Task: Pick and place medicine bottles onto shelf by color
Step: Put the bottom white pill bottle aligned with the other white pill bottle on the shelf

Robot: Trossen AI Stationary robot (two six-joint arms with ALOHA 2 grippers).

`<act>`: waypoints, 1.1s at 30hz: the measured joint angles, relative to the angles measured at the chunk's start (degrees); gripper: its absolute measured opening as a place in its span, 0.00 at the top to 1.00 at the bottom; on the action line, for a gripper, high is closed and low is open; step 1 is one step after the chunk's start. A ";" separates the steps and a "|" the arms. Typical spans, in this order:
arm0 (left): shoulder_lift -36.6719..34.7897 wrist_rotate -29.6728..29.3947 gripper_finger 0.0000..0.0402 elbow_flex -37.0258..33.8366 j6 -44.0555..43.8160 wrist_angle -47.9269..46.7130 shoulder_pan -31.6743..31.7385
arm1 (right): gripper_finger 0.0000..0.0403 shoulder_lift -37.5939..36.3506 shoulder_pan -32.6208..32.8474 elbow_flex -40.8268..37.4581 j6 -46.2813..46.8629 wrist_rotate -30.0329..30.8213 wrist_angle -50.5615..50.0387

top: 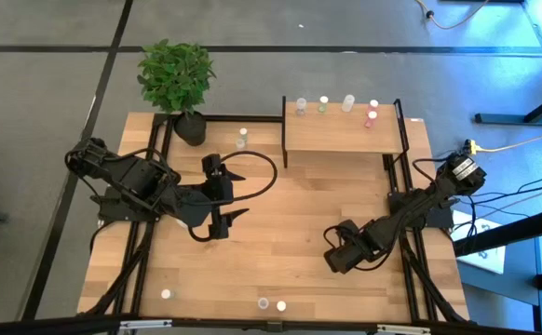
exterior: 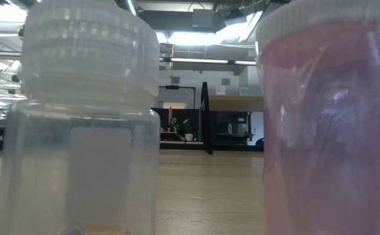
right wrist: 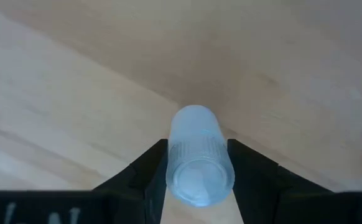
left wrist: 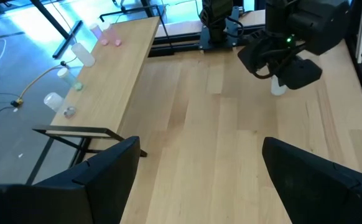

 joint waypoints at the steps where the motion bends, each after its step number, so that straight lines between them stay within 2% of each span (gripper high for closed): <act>1: 0.00 0.00 0.17 0.00 0.00 -0.01 -0.02 | 0.62 0.00 0.00 0.67 -0.02 0.00 -0.05; 6: 0.00 -0.02 0.17 0.00 0.01 0.00 0.00 | 0.63 0.00 -0.02 6.20 -0.70 0.00 -3.99; 11: 0.00 0.00 0.17 0.00 0.38 -0.01 0.00 | 0.62 0.00 -0.07 15.66 -2.72 -0.59 -9.94; 19: 0.00 -0.15 0.17 0.00 1.69 0.36 0.22 | 0.63 0.00 -1.94 31.74 -5.63 1.53 -27.22; 26: 0.00 -1.68 0.17 0.00 -1.24 2.72 0.85 | 0.63 -0.02 -9.59 44.44 -12.96 1.80 -40.99; 33: 0.00 -10.74 0.17 0.00 -4.51 2.91 1.10 | 0.63 -0.52 -21.43 52.54 -26.42 4.93 -40.84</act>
